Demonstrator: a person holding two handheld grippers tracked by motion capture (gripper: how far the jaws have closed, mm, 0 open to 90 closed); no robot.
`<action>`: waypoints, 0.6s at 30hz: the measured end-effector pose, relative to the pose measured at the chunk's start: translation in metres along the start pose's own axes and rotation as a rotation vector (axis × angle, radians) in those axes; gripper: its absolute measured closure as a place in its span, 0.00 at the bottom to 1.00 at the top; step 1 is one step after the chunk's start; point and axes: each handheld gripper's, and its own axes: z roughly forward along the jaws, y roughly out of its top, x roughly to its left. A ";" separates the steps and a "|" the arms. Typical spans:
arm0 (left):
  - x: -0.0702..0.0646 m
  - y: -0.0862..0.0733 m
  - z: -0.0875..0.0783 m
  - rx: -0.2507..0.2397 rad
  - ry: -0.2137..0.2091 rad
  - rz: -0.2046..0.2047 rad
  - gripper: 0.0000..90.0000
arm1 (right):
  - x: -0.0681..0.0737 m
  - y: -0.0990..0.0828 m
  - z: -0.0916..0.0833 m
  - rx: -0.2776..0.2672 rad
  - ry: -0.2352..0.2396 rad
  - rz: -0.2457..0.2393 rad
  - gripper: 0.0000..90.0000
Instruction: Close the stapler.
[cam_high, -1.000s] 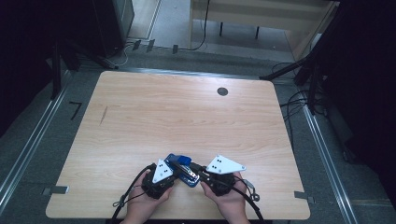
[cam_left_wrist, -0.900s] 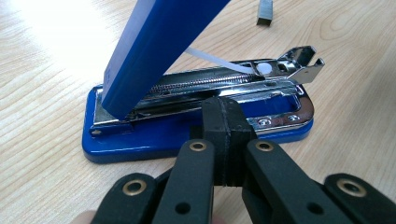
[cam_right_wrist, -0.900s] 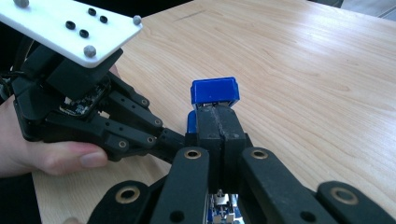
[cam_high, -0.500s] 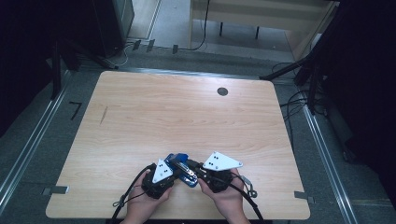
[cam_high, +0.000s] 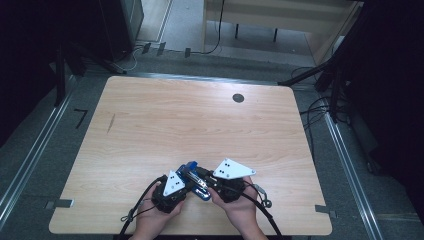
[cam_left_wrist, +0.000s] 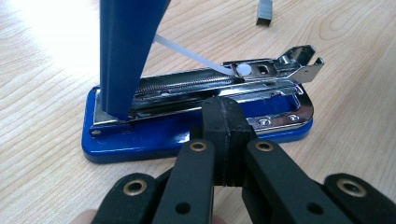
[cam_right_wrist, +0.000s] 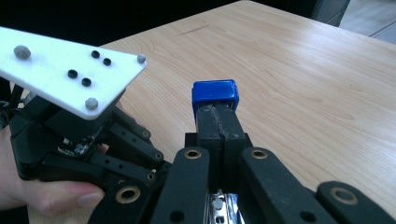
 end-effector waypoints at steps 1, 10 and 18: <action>0.000 0.000 0.000 0.000 0.000 0.000 1.00 | 0.000 0.000 0.000 0.000 0.000 0.000 1.00; 0.000 0.000 0.000 0.001 0.002 0.002 1.00 | 0.001 0.008 0.007 -0.003 0.003 -0.012 1.00; 0.000 0.000 0.000 0.000 0.003 0.004 1.00 | 0.001 0.015 0.014 0.000 0.004 -0.026 1.00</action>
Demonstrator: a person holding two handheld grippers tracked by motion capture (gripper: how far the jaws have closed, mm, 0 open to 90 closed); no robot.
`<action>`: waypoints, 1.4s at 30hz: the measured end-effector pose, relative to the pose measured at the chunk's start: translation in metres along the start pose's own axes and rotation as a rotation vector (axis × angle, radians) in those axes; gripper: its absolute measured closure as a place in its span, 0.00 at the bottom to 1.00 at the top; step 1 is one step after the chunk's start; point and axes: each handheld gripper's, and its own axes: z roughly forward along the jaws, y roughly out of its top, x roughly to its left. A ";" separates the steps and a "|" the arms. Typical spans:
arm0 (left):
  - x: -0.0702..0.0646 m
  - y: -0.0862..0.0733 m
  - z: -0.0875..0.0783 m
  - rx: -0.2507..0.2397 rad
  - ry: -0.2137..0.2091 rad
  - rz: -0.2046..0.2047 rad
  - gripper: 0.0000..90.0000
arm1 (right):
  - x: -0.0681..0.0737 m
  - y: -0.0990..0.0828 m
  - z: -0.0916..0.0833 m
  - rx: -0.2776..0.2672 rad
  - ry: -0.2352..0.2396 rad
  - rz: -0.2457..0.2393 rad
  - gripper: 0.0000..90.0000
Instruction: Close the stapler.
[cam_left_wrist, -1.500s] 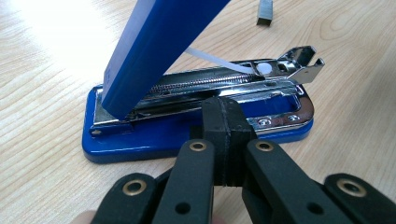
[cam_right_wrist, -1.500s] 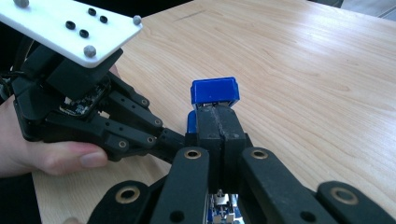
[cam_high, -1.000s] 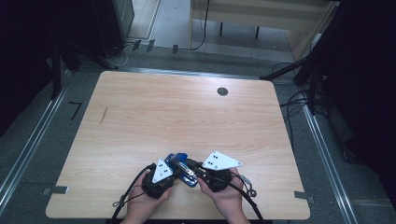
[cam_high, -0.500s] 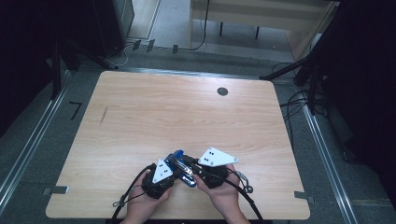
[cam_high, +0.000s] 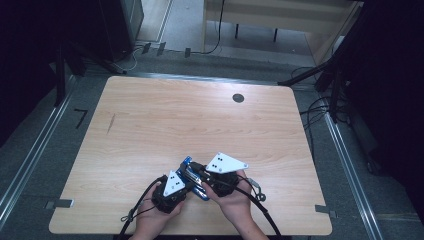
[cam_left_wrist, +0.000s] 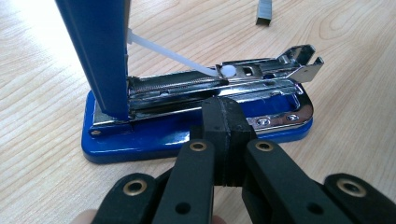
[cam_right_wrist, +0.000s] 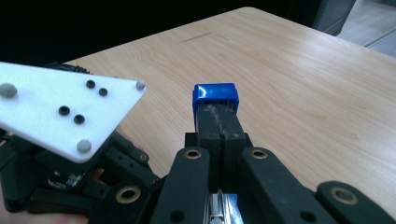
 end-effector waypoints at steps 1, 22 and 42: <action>0.000 0.000 0.000 0.000 0.000 0.000 1.00 | 0.000 0.000 0.000 0.000 0.000 0.000 1.00; 0.000 0.000 0.000 -0.001 0.000 0.003 1.00 | 0.000 0.012 0.017 -0.002 0.007 -0.011 1.00; 0.000 0.000 0.000 0.000 -0.002 0.008 1.00 | 0.000 0.022 0.036 0.004 0.005 -0.036 1.00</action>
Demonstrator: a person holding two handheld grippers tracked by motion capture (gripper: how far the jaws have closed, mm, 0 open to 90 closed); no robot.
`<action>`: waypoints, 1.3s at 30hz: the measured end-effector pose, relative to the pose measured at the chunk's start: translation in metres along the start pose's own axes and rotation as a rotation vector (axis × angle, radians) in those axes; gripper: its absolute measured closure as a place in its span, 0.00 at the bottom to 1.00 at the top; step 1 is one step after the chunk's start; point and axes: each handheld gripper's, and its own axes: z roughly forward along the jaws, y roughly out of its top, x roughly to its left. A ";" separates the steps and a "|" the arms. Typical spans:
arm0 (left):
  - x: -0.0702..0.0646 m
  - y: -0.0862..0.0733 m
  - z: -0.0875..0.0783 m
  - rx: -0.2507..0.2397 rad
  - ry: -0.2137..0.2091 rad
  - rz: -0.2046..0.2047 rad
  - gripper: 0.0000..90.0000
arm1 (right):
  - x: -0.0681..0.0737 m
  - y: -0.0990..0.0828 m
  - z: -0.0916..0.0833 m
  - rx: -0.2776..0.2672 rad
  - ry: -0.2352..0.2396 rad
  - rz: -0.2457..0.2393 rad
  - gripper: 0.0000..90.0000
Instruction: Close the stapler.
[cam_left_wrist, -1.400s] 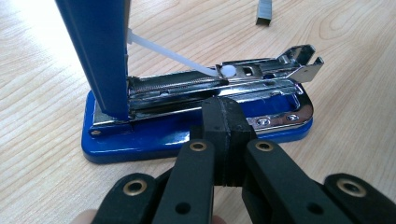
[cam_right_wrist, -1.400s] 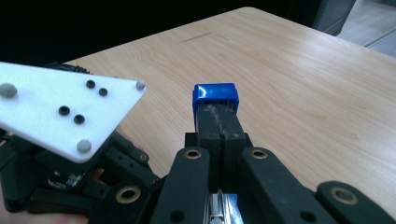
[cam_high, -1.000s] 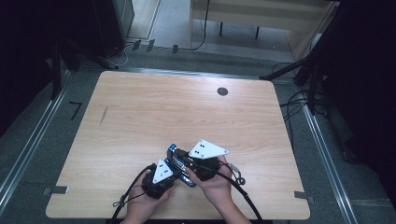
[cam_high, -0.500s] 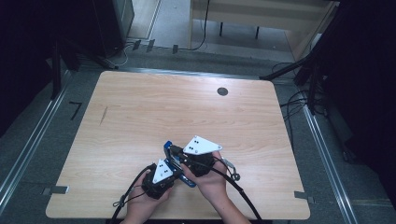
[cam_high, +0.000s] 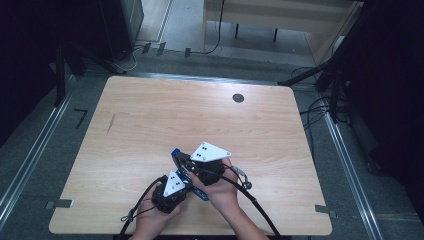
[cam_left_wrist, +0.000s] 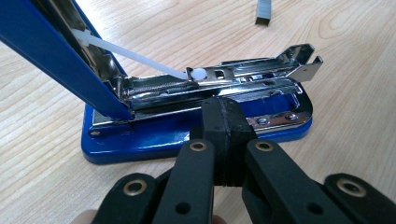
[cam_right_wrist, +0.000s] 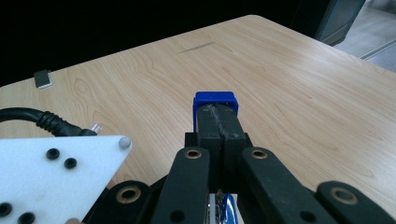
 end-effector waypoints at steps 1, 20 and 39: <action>0.000 0.000 0.000 0.000 0.000 0.000 1.00 | 0.000 0.000 0.001 0.001 -0.001 -0.002 1.00; 0.000 0.000 0.000 0.001 0.000 0.002 1.00 | -0.002 0.005 0.018 0.013 0.016 0.011 1.00; 0.000 0.000 0.000 0.004 -0.002 0.003 1.00 | -0.007 -0.001 0.040 0.067 0.027 0.026 1.00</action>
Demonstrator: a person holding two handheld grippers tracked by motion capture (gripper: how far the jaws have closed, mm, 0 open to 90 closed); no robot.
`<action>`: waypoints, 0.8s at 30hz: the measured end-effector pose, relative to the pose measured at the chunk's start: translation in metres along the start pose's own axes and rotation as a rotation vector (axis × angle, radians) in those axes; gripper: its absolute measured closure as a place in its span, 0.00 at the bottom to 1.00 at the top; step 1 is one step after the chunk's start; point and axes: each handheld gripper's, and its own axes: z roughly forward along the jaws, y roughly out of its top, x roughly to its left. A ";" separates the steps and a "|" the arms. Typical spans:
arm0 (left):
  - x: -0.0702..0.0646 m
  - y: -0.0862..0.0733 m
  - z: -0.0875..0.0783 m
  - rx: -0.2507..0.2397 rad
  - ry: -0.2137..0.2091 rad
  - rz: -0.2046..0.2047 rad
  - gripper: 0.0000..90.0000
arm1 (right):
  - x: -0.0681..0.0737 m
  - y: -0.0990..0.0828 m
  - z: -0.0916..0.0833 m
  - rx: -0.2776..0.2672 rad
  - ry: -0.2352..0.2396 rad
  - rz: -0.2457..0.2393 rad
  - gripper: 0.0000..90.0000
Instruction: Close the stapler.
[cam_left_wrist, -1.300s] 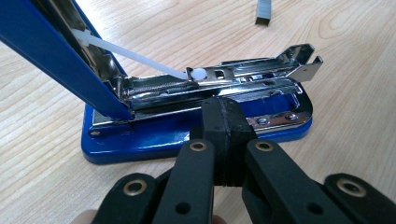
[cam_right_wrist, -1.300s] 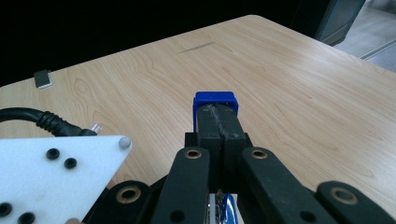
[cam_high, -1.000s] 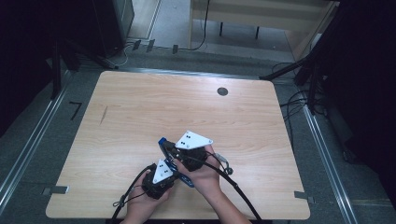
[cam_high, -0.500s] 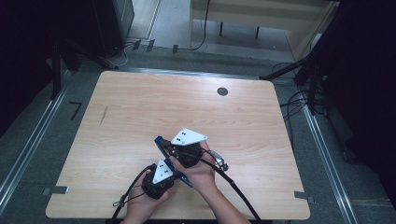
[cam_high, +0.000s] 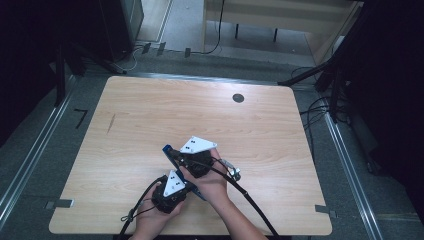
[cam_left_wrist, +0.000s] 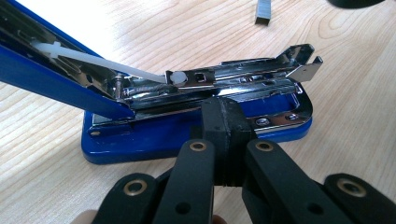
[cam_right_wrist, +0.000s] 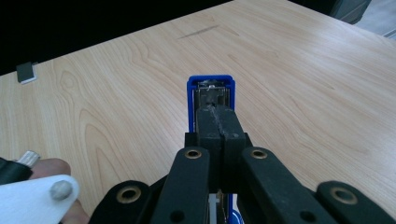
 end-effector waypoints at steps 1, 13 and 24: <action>0.000 0.000 0.000 0.000 0.000 0.000 1.00 | 0.000 0.000 0.001 0.000 -0.001 0.004 1.00; 0.000 0.000 0.000 0.001 0.000 0.002 1.00 | -0.002 -0.004 0.013 0.046 0.006 -0.002 1.00; 0.000 0.000 0.000 0.003 0.001 0.000 1.00 | -0.004 -0.013 0.028 0.103 0.017 0.010 1.00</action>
